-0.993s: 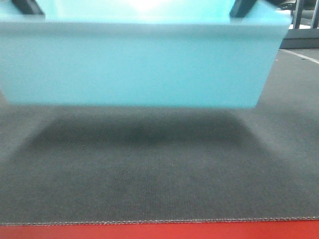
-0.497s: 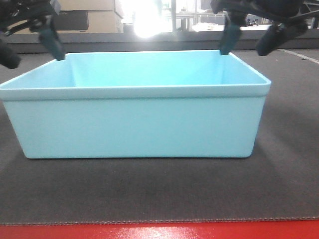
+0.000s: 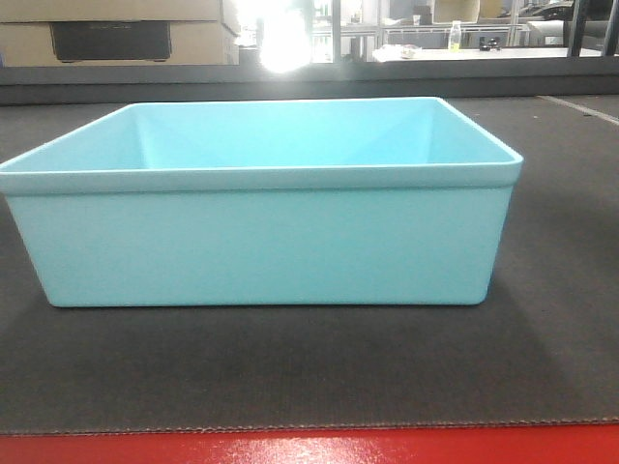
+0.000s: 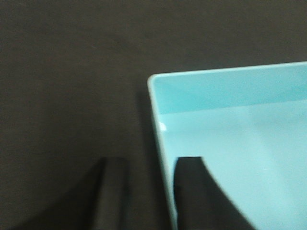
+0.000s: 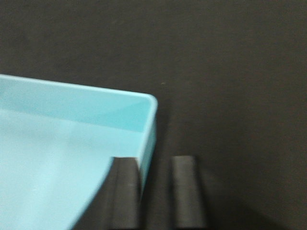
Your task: Fetch blue bin and place on conveyor start
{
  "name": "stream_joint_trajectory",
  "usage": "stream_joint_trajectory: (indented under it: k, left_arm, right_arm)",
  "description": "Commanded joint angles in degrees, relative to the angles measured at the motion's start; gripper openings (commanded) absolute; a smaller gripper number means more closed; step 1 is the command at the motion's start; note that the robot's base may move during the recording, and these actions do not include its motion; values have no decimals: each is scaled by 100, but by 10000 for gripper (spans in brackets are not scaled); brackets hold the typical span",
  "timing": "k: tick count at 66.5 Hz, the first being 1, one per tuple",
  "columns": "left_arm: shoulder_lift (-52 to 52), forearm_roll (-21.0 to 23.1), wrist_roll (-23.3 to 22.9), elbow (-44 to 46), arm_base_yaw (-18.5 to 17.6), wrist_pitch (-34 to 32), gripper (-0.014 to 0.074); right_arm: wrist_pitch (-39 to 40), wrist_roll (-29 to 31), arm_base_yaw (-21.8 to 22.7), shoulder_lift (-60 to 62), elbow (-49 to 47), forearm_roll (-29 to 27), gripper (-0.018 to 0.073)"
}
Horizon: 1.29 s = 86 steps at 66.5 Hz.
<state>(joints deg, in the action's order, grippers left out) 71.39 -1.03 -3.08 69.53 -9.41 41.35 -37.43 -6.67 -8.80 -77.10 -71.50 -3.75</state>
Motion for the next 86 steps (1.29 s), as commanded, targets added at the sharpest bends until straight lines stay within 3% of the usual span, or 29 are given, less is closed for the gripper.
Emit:
stream_joint_trajectory:
  k: [1, 5, 17, 24, 42, 51, 86]
  left_arm:
    - [-338, -290, -4, -156, 289, 89, -4]
    - [-525, -366, -4, -351, 509, 89, -111]
    - [-1246, -366, 57, -1441, 1153, -370, -111]
    - [-1696, -366, 69, -2164, 1326, -771, -111]
    - [-2925, -393, 133, -3909, 1346, -2009, -111]
    - [-3589, -393, 133, -4407, 1346, -2387, -111]
    - [-5362, -374, 133, -4512, 1346, -2550, -111]
  right_arm:
    - [-238, 51, 321, 179, -30, 214, -146]
    - [-375, 51, 570, 244, -10, 422, -162]
    - [-269, 51, 916, 490, 552, 607, -162]
    - [111, 51, 925, 736, 1241, 607, -162]
    - [1884, 51, 925, 2048, 3635, 618, -162]
    - [2379, 63, 914, 3039, 4493, 642, -162]
    - [2465, 63, 914, 6895, 4859, 815, -162]
